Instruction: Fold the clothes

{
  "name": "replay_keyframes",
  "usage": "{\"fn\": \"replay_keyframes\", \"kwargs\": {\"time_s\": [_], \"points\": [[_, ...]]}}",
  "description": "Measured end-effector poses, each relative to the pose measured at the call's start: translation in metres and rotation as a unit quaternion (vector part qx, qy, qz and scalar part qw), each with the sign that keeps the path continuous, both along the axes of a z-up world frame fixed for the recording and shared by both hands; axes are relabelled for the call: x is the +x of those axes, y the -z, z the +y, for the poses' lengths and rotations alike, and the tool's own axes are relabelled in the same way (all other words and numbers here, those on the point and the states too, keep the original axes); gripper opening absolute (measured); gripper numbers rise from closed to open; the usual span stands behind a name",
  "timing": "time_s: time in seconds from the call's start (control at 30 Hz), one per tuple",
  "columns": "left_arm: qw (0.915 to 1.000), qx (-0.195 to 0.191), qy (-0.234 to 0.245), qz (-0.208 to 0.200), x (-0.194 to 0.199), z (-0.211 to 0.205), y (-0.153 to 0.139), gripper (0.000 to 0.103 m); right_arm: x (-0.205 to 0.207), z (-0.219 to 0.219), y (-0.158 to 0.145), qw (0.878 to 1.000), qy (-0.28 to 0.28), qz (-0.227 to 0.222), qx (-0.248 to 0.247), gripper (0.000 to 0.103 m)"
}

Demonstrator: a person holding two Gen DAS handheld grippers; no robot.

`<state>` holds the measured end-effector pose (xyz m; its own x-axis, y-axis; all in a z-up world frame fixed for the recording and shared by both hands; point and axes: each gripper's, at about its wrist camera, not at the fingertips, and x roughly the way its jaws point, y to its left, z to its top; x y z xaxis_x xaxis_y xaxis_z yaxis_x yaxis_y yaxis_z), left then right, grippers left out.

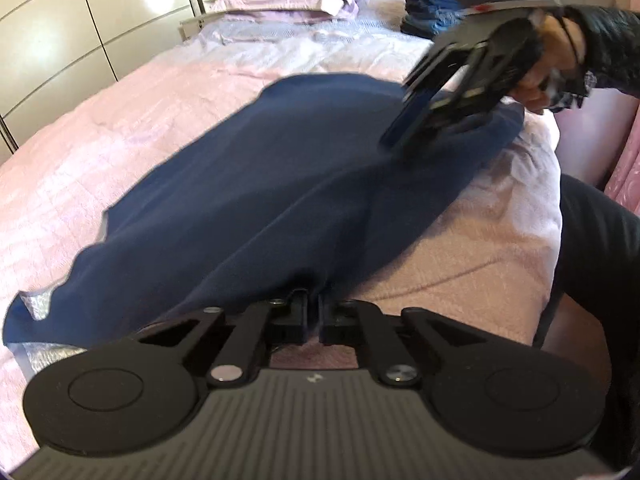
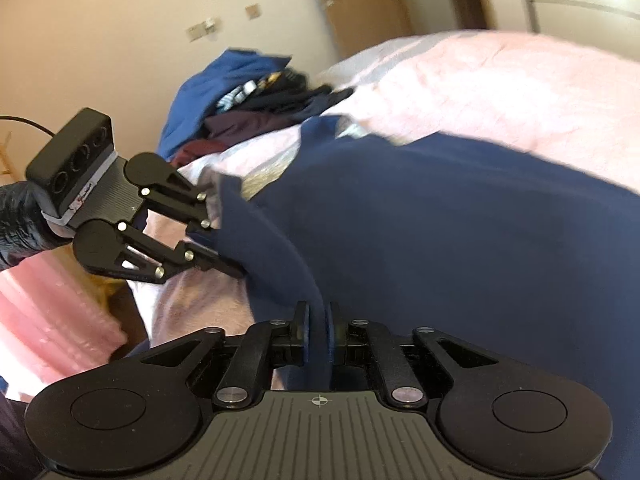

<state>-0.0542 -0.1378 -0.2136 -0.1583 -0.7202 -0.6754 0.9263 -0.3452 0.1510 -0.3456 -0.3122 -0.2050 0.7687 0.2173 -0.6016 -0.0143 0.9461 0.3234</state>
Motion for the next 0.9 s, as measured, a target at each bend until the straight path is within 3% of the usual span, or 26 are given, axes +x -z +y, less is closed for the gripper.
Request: {"fn": "replay_keyframes", "kwargs": {"time_s": [0.03,0.07,0.1,0.3,0.43,0.63,0.9], "points": [[1.0,-0.001,-0.003,0.003,0.001,0.0,-0.002,0.002,-0.015,-0.002,-0.006,1.0,0.017,-0.006,-0.01,0.05],[1.0,-0.002,-0.006,0.006,0.003,0.0,-0.003,0.002,-0.034,-0.006,-0.012,0.999,0.039,-0.012,-0.022,0.062],[0.9999,-0.003,-0.009,0.009,0.004,0.001,-0.005,0.002,-0.054,-0.01,-0.019,0.997,0.06,-0.018,-0.033,0.066],[0.9991,-0.019,-0.022,0.031,0.014,-0.001,-0.027,0.002,-0.188,-0.006,-0.037,0.973,0.187,0.013,-0.133,0.066],[0.9992,-0.022,-0.024,0.023,0.012,-0.004,-0.034,0.002,-0.252,0.004,-0.019,0.965,0.24,0.04,-0.098,0.066],[0.9995,-0.003,-0.027,0.014,0.008,-0.005,-0.027,0.002,-0.273,0.01,0.018,0.967,0.252,0.012,-0.023,0.066],[0.9989,0.031,-0.034,0.012,0.006,0.012,-0.008,0.002,-0.24,-0.012,0.042,0.979,0.204,-0.021,-0.007,0.066]]}}
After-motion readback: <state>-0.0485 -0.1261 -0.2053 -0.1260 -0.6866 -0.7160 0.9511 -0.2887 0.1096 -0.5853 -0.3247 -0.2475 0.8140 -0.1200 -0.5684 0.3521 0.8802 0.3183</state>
